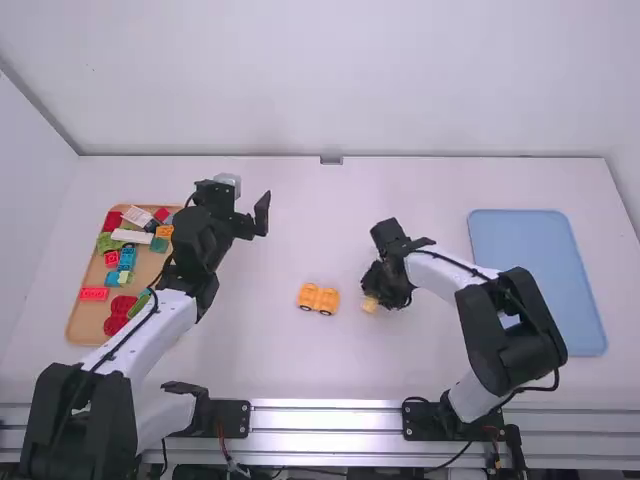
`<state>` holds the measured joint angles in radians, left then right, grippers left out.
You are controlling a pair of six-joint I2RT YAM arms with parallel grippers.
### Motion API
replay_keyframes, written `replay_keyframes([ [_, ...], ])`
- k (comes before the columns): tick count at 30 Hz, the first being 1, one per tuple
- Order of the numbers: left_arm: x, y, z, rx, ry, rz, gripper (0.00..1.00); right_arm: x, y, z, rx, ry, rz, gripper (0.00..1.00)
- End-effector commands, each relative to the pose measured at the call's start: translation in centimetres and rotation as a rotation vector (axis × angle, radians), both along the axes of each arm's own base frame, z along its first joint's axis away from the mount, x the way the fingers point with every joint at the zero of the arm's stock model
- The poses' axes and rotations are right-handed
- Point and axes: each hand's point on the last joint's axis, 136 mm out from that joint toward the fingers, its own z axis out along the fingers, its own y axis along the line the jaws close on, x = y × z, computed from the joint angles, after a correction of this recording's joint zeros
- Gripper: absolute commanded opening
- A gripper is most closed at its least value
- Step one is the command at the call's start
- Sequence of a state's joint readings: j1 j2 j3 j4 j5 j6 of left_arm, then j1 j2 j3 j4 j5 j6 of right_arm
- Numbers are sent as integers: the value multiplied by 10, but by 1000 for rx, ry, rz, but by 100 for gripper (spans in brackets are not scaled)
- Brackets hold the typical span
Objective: Assemble lego blocks to make yellow taxi
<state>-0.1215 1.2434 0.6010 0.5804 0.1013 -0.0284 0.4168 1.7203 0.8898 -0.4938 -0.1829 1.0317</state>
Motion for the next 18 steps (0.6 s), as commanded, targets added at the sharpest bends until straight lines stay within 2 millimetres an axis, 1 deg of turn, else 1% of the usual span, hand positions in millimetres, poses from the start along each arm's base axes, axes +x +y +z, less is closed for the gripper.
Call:
replay_keyframes([
  [1, -3, 0, 0, 9, -1, -10, 99, 0, -1, -4, 9, 57, -223, 0],
  [3, -3, 0, -1, 9, 0, -9, 99, 3, 0, -3, 19, 72, -334, 0],
  [4, -3, 0, -1, 9, 0, -10, 99, 3, 0, -3, 18, 73, -356, 0],
  [6, -3, 0, 0, 12, -3, -11, 99, 4, -6, -5, -15, 72, -437, 0],
  [9, -3, -1, 0, 36, -9, -16, 99, 0, -10, -6, -29, 108, -547, 0],
  [11, -3, 0, -1, 41, -7, -15, 99, -2, -10, -6, -31, 122, -587, 0],
  [13, -3, 0, -3, 42, 1, -16, 99, -3, -6, -6, -18, 139, -621, 0],
  [15, -4, 0, -5, 43, 10, -16, 99, 0, -6, -5, -8, 133, -652, 0],
  [18, -5, 0, -7, 43, 16, -16, 99, 6, 0, -5, 23, 115, -648, 0],
])
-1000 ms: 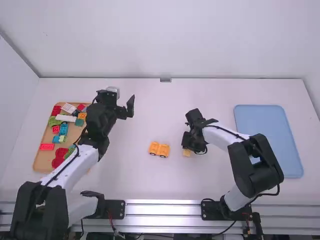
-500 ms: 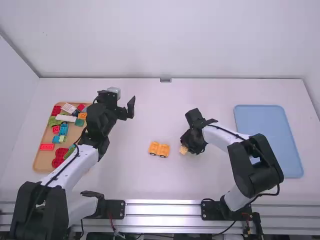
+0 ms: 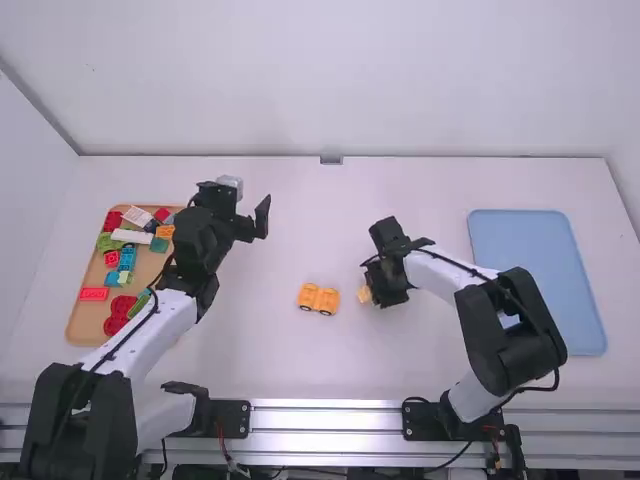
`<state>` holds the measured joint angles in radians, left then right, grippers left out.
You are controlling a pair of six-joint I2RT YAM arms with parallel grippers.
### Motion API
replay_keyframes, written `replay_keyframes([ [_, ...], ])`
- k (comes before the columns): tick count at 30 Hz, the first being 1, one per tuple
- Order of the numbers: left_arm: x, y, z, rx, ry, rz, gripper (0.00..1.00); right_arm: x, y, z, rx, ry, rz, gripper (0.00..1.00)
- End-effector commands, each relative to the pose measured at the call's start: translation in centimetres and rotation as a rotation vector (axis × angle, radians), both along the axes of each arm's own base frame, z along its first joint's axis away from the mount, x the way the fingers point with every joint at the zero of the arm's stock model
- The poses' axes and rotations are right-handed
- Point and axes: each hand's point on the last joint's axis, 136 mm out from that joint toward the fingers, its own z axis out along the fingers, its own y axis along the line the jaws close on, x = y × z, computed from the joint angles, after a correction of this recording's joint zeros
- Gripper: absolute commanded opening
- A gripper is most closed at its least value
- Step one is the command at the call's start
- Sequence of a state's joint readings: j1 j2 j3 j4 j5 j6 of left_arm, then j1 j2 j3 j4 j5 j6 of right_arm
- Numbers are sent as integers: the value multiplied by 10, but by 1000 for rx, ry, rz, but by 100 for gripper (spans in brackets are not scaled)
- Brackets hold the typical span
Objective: Assemble lego blocks to make yellow taxi
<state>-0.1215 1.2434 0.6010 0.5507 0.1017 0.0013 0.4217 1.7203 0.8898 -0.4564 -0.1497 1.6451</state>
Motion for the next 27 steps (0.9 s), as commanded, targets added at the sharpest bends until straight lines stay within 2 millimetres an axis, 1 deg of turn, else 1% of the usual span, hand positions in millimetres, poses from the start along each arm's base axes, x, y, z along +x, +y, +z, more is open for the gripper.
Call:
replay_keyframes([
  [1, -3, 0, 0, 11, -7, -10, 99, -5, 1, -6, 3, 22, -49, 0],
  [3, -3, 0, 0, 11, -6, -11, 99, -6, 6, -8, 18, 15, -38, 0],
  [10, -3, -1, 0, 10, -6, -13, 99, -19, 3, -19, 37, 61, -113, 0],
  [14, -3, -1, -1, 11, -5, -14, 100, -18, -2, -19, 35, 67, -133, 0],
  [17, -4, -1, -2, 11, 2, -13, 99, -16, 2, -18, 40, 54, -122, 0],
  [20, -4, -1, -4, 12, 10, -14, 99, -16, 1, -19, 35, 53, -126, 0],
  [22, -4, -1, -5, 13, 14, -13, 99, -18, 0, -19, 31, 63, -147, 2],
  [23, -5, -1, -6, 13, 16, -13, 99, -18, -1, -19, 24, 64, -153, 4],
  [26, -5, -1, -6, 13, 17, -13, 99, -20, -3, -20, 14, 71, -157, 6],
  [27, -5, -1, -6, 13, 17, -13, 99, -20, -3, -20, 13, 71, -156, 11],
])
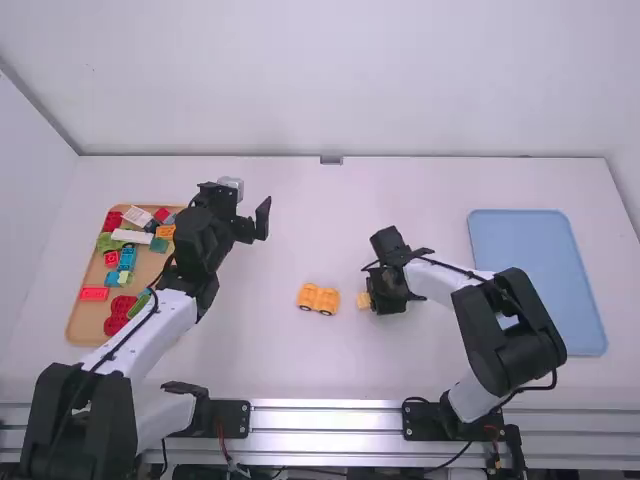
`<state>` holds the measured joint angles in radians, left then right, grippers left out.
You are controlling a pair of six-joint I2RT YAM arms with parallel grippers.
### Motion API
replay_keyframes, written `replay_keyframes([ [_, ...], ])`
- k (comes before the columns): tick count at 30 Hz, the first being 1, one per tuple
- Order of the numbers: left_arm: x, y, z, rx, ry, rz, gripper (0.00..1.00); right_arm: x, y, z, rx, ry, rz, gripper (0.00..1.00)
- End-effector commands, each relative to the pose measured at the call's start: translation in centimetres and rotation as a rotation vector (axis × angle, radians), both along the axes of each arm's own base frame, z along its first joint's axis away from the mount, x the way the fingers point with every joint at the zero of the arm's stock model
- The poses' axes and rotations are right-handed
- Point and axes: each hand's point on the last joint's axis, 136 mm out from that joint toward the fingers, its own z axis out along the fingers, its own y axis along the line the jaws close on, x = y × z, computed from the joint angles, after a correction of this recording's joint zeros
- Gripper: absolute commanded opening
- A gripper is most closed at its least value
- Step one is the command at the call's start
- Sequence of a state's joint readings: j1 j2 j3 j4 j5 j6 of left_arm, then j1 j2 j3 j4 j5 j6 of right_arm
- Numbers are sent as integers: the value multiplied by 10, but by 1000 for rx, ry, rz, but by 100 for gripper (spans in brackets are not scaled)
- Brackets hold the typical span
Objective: Assemble lego blocks to make yellow taxi
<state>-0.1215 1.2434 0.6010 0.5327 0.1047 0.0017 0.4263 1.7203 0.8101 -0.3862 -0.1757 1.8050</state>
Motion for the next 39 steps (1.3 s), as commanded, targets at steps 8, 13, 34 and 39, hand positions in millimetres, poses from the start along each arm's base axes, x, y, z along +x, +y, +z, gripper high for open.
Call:
replay_keyframes([
  [8, -4, 0, -3, 11, 3, -11, 99, -4, -2, -4, -16, 13, -7, 33],
  [13, -4, 0, -2, 11, 2, -11, 99, -4, 2, -3, 6, 12, 8, 66],
  [34, -3, 0, -1, 11, -2, -9, 99, 44, -24, 71, 129, -199, 142, 99],
  [39, -3, 0, -1, 10, -5, -10, 99, 74, -33, 129, 37, -381, 262, 98],
])
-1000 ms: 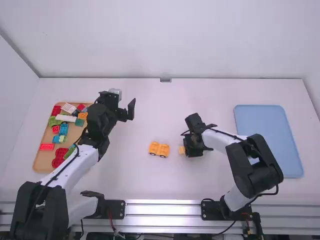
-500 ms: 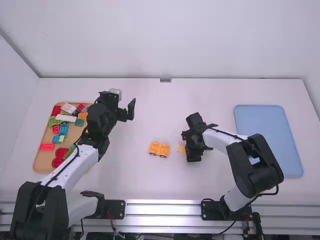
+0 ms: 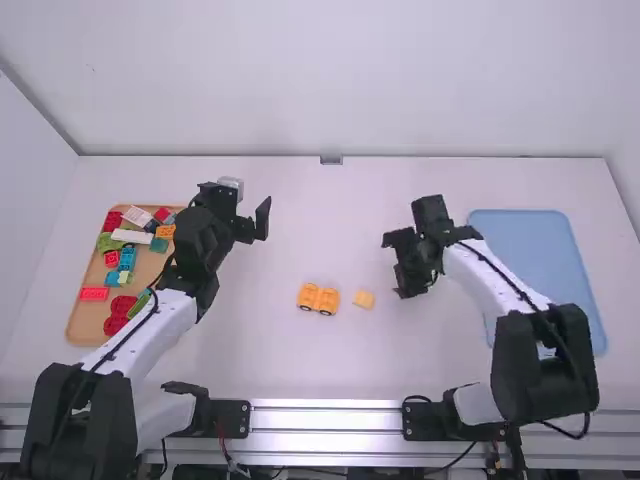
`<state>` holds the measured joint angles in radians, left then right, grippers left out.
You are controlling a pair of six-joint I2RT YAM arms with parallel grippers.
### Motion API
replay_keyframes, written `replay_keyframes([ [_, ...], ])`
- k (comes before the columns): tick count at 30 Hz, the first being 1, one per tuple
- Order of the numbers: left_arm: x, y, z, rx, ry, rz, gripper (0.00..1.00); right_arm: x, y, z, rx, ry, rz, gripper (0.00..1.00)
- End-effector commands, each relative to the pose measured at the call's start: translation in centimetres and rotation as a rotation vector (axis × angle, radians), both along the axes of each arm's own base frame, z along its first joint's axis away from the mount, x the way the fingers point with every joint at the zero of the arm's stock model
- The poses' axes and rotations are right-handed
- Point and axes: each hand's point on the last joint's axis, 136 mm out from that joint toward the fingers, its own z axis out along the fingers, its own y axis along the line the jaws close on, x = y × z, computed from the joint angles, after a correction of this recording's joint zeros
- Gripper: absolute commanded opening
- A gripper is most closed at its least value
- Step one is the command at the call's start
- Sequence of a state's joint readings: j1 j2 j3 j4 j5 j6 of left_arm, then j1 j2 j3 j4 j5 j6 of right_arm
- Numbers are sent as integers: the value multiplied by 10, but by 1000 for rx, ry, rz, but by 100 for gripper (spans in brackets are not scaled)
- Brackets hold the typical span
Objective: Assemble lego blocks to make yellow taxi
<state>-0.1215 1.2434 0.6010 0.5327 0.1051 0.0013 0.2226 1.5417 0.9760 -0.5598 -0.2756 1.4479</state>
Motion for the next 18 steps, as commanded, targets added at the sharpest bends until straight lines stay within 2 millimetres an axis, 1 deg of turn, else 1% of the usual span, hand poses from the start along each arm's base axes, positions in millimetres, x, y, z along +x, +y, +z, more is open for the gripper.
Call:
replay_keyframes([
  [1, -3, 0, -1, 11, -5, -10, 99, 25, -2, 49, -94, -210, 157, 99],
  [2, -4, 0, -2, 12, -1, -10, 99, 29, -3, 66, -181, -301, 304, 99],
  [3, -4, 0, -2, 12, 0, -10, 99, 30, -3, 68, -194, -312, 326, 99],
  [5, -4, 0, -4, 13, 8, -10, 99, 32, -10, 77, -374, -400, 585, 99],
  [6, -4, 0, -5, 14, 14, -9, 99, 36, -20, 80, -499, -433, 708, 99],
  [7, -4, 0, -5, 14, 14, -8, 99, 39, -25, 81, -555, -444, 749, 99],
  [8, -4, 1, -6, 15, 18, -7, 99, 48, -41, 85, -715, -463, 840, 98],
  [9, -4, 1, -6, 15, 18, -7, 99, 54, -51, 88, -815, -466, 891, 99],
  [10, -4, 1, -6, 15, 17, -6, 99, 63, -67, 96, -982, -457, 964, 98],
  [11, -4, 2, -6, 17, 18, 3, 99, 67, -78, 101, -1081, -441, 1014, 99],
  [13, -4, 6, -8, 22, 24, 21, 99, 71, -87, 106, -1167, -421, 1086, 99],
  [14, -4, 9, -9, 26, 29, 38, 99, 75, -89, 107, -1185, -435, 1114, 99],
  [15, -4, 13, -13, 34, 42, 65, 99, 78, -83, 107, -1160, -471, 1139, 99],
  [16, -4, 13, -13, 34, 42, 65, 99, 78, -83, 107, -1160, -471, 1139, 99],
  [18, -7, 15, -24, 43, 91, 69, 99, 84, -56, 108, -1089, -599, 1247, 99],
])
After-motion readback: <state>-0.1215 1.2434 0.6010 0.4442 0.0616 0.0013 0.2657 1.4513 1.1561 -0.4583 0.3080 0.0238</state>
